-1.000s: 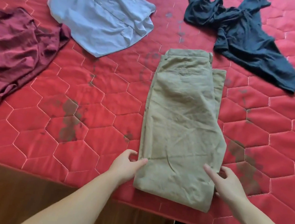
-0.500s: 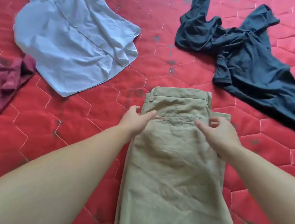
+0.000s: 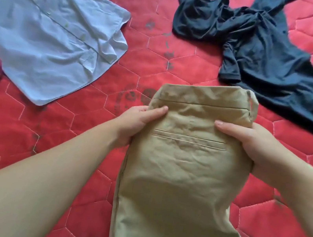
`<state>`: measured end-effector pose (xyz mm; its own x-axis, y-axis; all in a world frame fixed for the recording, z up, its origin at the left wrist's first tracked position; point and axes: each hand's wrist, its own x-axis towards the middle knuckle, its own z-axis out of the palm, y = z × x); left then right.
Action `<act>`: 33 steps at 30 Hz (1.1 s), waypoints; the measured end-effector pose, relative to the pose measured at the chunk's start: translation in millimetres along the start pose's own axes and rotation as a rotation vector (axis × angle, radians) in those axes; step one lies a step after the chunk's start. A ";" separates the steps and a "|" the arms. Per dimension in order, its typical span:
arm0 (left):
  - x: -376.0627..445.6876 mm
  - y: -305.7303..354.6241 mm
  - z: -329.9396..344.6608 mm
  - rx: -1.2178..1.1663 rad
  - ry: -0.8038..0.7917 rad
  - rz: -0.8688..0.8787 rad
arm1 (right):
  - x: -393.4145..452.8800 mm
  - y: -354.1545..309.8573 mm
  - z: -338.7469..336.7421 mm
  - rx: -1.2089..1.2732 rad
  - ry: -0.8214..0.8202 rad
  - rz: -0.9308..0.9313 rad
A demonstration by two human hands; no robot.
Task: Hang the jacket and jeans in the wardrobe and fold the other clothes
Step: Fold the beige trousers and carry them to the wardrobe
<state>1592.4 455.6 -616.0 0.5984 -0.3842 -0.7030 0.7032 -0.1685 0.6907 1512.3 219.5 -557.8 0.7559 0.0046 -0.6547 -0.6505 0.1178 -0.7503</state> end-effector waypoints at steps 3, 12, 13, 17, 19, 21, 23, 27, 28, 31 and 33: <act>8.9 1.6 17.6 0.485 0.171 -0.061 | 14.1 14.1 -17.1 -0.233 0.208 0.130; 15.2 -1.5 22.2 0.431 0.280 -0.117 | 36.1 34.9 -30.5 -0.073 0.188 0.143; 14.3 4.6 18.2 0.367 0.203 -0.189 | 37.3 30.6 -30.7 -0.046 0.142 0.116; 13.0 25.8 -0.1 0.120 -0.077 -0.253 | 43.3 0.2 -19.5 0.091 -0.019 -0.065; 25.3 31.8 -11.6 0.037 0.013 -0.120 | 54.8 -16.5 -8.1 0.024 0.055 -0.161; 41.5 32.3 -22.6 0.025 0.252 -0.001 | 74.0 -20.9 -2.3 -0.278 0.278 -0.198; 55.4 26.4 -31.4 0.042 0.422 0.021 | 85.1 -12.7 3.8 -0.580 0.373 -0.136; 68.7 18.3 -37.8 0.059 0.488 0.015 | 55.4 29.8 3.0 -0.579 0.153 0.104; 70.6 17.7 -38.6 0.056 0.502 0.015 | 43.8 40.0 0.3 -0.490 0.110 0.117; 73.4 19.0 -37.6 0.050 0.536 0.023 | 18.8 61.6 -5.9 -0.566 0.062 0.045; 73.3 18.2 -36.6 0.054 0.554 0.023 | 12.6 70.3 -5.4 -0.728 0.048 0.033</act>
<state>1663.1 457.6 -661.1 0.7359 0.1436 -0.6616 0.6757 -0.2176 0.7043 1475.7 222.5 -619.2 0.7422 -0.0489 -0.6684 -0.5694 -0.5720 -0.5904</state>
